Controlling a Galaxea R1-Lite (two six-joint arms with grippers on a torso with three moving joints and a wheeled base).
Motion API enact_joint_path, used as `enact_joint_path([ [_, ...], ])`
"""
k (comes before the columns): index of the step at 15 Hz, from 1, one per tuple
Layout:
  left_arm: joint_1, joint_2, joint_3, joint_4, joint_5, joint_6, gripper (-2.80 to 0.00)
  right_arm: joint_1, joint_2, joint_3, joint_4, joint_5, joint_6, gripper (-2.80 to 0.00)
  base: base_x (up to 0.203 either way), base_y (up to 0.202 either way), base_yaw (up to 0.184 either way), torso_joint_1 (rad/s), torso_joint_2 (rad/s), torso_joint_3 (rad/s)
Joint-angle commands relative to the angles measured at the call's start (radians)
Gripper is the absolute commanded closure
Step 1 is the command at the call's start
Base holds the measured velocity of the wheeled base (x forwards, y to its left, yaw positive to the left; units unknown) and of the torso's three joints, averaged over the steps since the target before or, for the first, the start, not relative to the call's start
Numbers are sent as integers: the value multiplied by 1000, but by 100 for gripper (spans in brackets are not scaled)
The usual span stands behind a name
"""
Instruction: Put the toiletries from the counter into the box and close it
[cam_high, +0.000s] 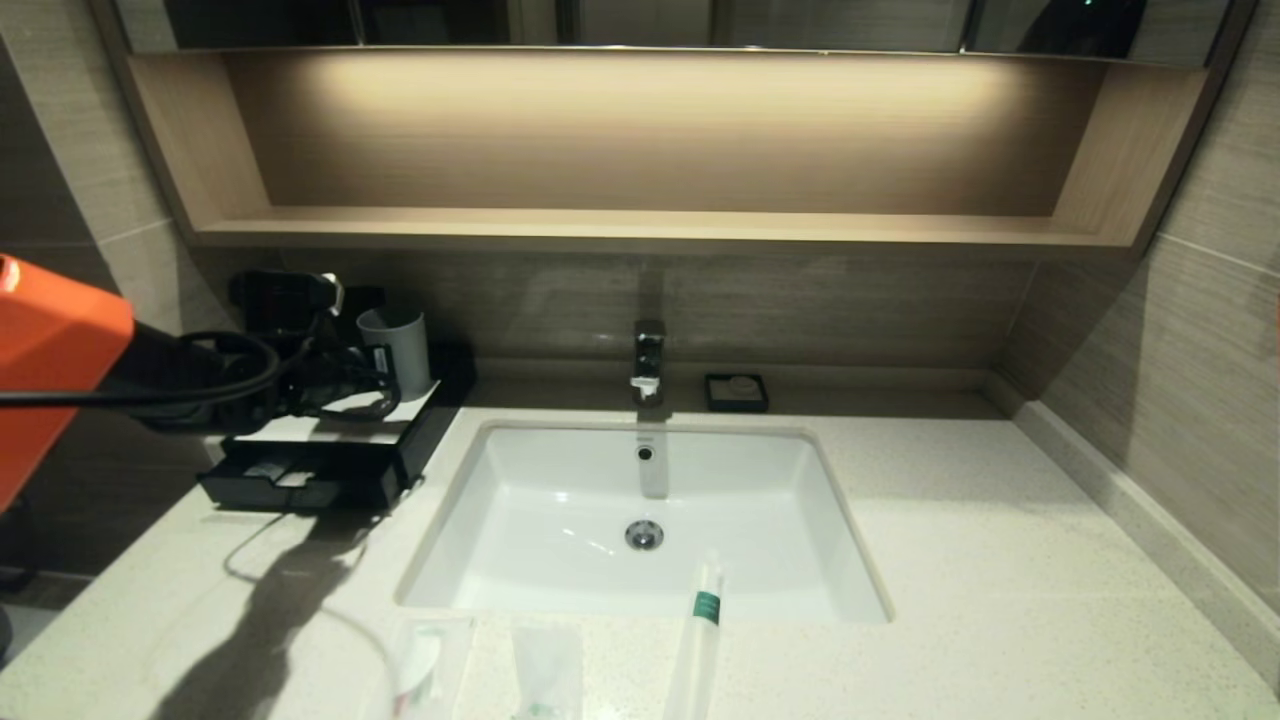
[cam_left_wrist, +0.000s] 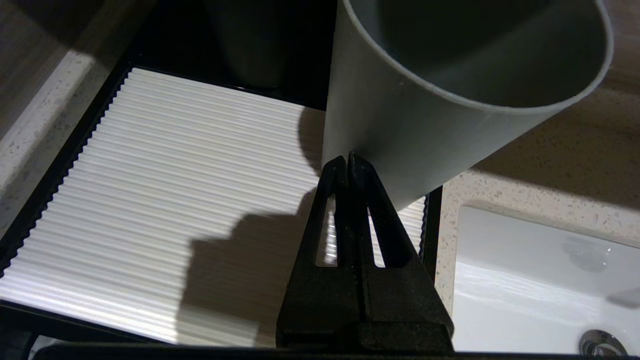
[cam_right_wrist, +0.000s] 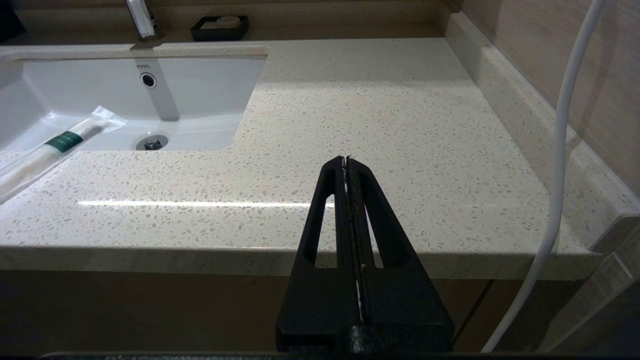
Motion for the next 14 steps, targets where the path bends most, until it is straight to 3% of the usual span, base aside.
enact_joint_path([
  [1,0,16,-20,-1,1,-1,0,0,1,0,1,0,0,0,0,0,0,0,0,0],
  [8,3,37,-58,-2,3,-2,0,0,1,0,-1,0,0,0,0,0,0,0,0,0],
  [14,24,-80,25,-3,1,-1,0,0,1,0,-1,0,0,0,0,0,0,0,0,0],
])
